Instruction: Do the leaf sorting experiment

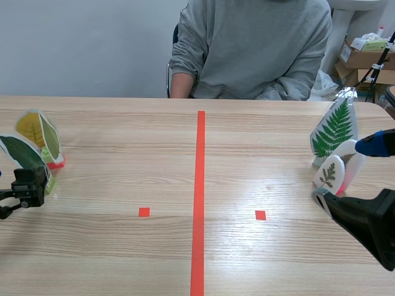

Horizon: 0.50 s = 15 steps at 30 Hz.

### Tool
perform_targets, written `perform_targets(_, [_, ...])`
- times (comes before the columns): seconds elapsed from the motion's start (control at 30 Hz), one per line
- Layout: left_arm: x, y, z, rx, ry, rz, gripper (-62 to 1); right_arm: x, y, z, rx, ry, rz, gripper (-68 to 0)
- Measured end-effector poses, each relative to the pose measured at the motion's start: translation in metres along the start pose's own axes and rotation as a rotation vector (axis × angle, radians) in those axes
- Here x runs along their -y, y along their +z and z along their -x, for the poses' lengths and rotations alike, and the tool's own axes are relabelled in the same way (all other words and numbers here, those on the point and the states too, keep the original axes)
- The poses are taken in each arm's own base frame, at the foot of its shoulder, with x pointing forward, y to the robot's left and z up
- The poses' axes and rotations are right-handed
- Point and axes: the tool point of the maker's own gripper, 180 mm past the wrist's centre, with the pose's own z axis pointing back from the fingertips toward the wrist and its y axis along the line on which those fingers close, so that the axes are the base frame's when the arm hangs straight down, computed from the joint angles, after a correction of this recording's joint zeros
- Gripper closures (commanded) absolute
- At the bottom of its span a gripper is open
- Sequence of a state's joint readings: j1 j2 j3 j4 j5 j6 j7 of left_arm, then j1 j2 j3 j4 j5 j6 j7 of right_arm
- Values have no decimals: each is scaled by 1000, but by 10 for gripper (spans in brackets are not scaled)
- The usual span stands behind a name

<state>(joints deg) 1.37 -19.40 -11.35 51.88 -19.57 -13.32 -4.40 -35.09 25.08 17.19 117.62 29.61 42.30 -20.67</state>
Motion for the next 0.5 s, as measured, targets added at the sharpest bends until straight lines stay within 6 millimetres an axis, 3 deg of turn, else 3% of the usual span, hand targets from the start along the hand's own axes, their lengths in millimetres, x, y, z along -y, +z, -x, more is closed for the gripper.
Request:
perform_targets(0.13, [11, 25, 25, -65, -26, 79, -572, 0, 0, 0, 0, 0, 0, -578])
perform_targets(0.2, [22, 44, 28, -79, -56, 142, -572, 0, 0, 0, 0, 0, 0, -578])
perform_targets(0.3, [48, 73, 15, -71, -115, 274, -572, 0, 0, 1, -4, 0, 0, -578])
perform_targets(0.5, [119, 123, -30, -18, -244, 523, -572, 0, 0, 1, -5, 0, 0, -578])
